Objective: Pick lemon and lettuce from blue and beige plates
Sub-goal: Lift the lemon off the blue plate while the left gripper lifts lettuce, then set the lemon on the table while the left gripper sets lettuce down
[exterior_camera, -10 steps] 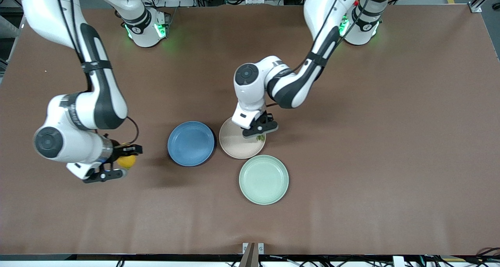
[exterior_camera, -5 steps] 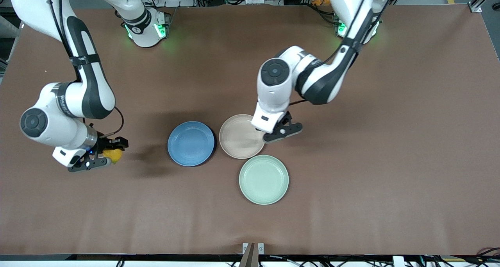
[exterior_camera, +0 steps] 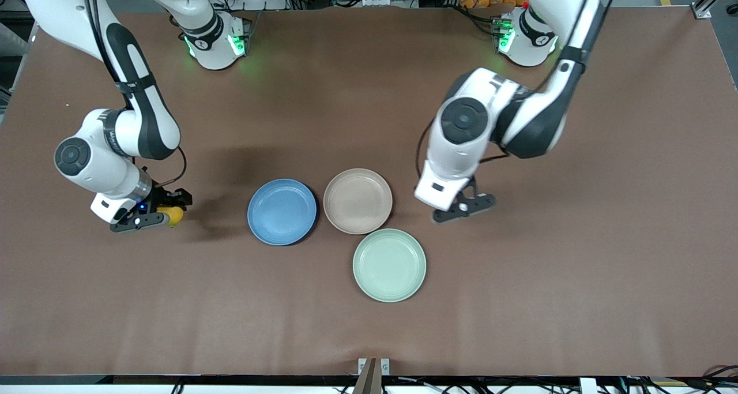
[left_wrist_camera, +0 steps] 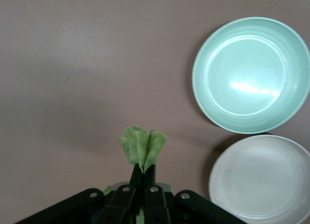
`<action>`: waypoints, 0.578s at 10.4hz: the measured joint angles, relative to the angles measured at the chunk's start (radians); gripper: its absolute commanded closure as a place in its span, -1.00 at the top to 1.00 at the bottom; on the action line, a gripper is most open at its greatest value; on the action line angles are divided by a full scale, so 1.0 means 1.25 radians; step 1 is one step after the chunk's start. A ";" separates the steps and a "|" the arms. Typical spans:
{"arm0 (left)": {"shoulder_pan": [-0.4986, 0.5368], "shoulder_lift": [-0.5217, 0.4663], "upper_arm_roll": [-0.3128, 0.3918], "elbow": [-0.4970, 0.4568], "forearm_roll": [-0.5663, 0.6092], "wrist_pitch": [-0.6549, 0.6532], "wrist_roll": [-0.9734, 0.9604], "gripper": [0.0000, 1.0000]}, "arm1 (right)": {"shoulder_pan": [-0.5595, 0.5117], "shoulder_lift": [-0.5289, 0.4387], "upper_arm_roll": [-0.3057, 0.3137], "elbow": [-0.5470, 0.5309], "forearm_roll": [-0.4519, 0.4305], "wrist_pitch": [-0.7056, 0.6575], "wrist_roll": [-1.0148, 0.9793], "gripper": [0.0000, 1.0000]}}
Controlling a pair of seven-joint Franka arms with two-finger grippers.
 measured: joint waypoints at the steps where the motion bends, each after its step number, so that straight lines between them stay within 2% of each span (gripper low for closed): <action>1: 0.020 -0.007 0.000 0.000 0.000 -0.017 0.041 -1.00 | -0.011 0.001 0.000 -0.015 0.000 0.012 -0.014 0.17; 6: 0.121 -0.028 0.001 -0.003 -0.001 -0.068 0.250 -1.00 | -0.031 0.073 0.000 -0.026 0.001 0.075 -0.021 0.21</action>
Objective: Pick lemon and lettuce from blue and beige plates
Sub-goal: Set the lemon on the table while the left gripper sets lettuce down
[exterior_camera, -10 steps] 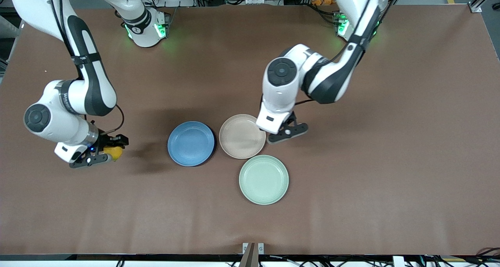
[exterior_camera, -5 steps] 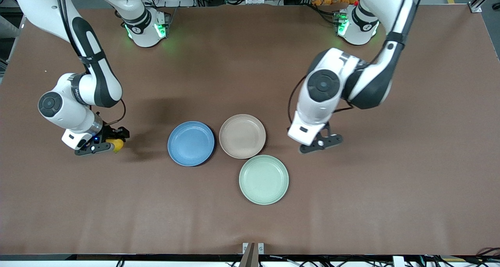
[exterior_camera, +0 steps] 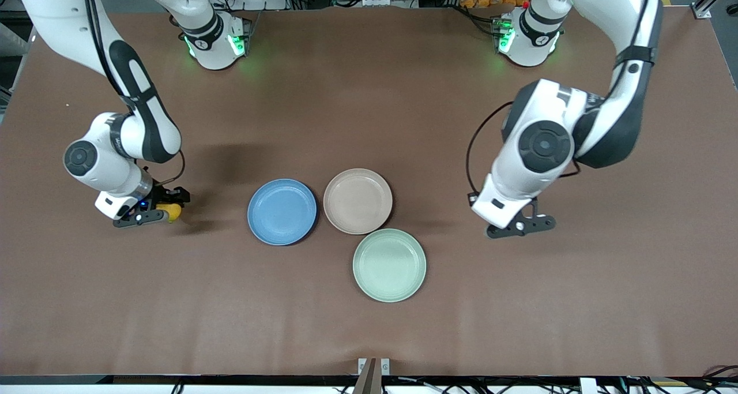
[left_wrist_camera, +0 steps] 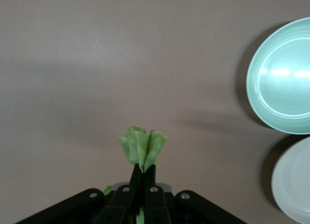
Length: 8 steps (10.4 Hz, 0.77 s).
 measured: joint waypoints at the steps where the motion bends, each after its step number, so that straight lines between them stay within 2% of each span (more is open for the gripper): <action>1: 0.021 0.000 0.000 -0.002 0.000 0.000 0.051 -1.00 | 0.000 0.015 0.000 0.000 0.004 0.009 0.000 0.22; 6: 0.138 0.021 0.001 -0.013 -0.023 -0.001 0.262 -1.00 | 0.003 0.030 0.008 0.006 0.042 0.022 0.000 0.24; 7: 0.141 0.028 0.001 -0.013 -0.029 -0.001 0.266 -0.98 | 0.003 0.030 0.009 0.006 0.045 0.022 0.000 0.36; 8: 0.141 0.033 0.000 -0.013 -0.033 -0.001 0.267 0.18 | 0.004 0.030 0.009 0.006 0.047 0.022 0.000 0.80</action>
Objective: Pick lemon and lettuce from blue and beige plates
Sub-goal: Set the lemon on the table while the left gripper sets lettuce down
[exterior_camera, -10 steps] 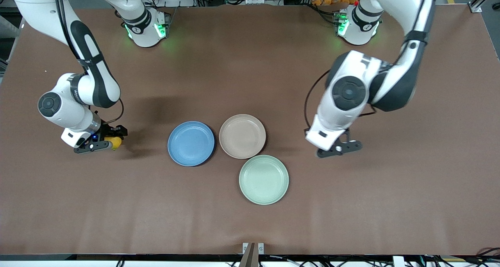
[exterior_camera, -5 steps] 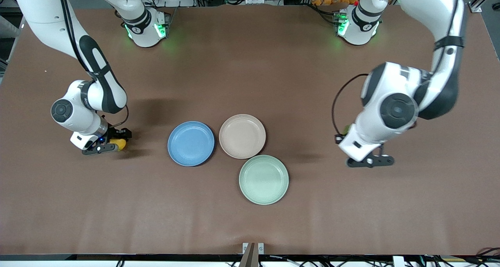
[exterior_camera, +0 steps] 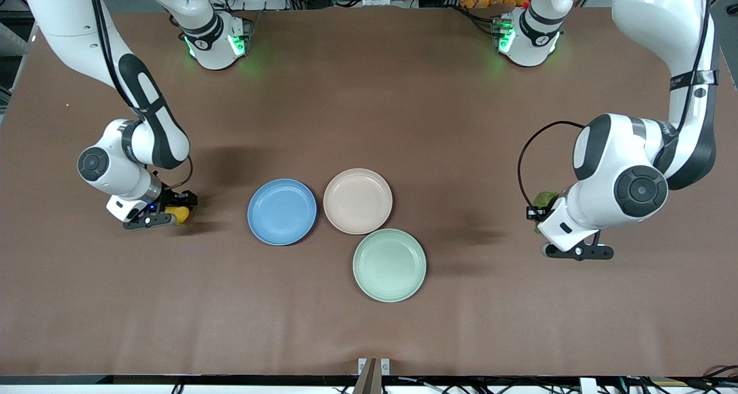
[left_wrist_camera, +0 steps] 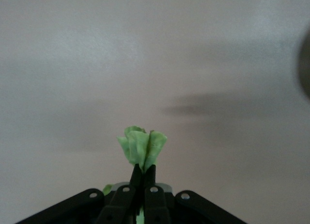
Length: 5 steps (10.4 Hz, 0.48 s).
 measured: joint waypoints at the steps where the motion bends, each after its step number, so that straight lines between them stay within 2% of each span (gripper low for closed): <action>1: -0.001 0.002 -0.002 0.000 0.000 0.000 0.000 0.99 | 0.000 0.000 0.000 0.001 0.001 0.000 0.000 1.00; 4: -0.002 0.003 -0.003 0.000 0.000 0.000 0.036 1.00 | 0.000 0.001 0.001 0.014 0.001 -0.014 0.000 1.00; 5: 0.002 0.003 -0.003 -0.002 -0.002 0.000 0.052 1.00 | 0.001 0.000 0.001 0.036 0.002 -0.063 0.000 1.00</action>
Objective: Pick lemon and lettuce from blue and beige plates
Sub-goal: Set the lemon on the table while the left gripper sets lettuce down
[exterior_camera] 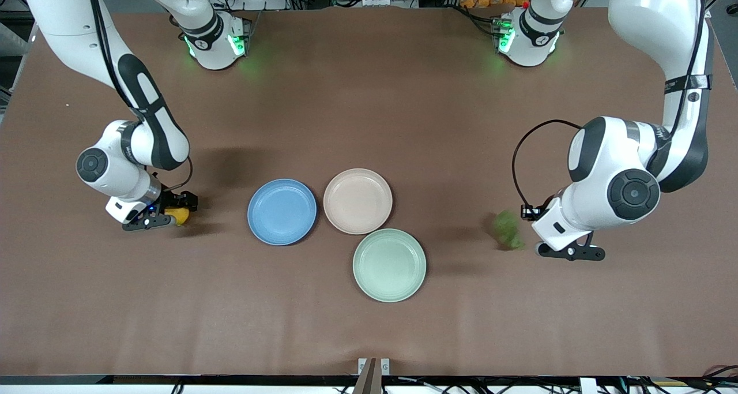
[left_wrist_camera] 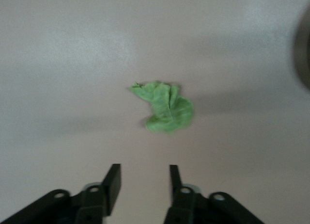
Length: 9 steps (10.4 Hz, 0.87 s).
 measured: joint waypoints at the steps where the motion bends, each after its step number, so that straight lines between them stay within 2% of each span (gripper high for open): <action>1: 0.007 0.000 0.000 -0.003 -0.005 0.000 0.007 1.00 | 0.000 -0.001 0.000 0.041 0.001 -0.083 0.000 1.00; 3: 0.023 -0.011 0.000 -0.019 -0.017 0.000 0.011 1.00 | 0.000 -0.010 -0.009 0.155 0.003 -0.265 0.000 1.00; 4: 0.031 -0.023 0.001 -0.032 -0.017 0.001 0.011 1.00 | 0.000 -0.021 -0.013 0.199 0.004 -0.319 0.003 1.00; 7: 0.045 -0.094 0.001 -0.117 -0.018 0.050 0.011 1.00 | 0.010 -0.074 -0.013 0.261 0.004 -0.371 0.009 1.00; 9: 0.052 -0.172 0.001 -0.225 -0.020 0.106 0.011 1.00 | 0.022 -0.117 -0.013 0.280 0.004 -0.403 0.010 1.00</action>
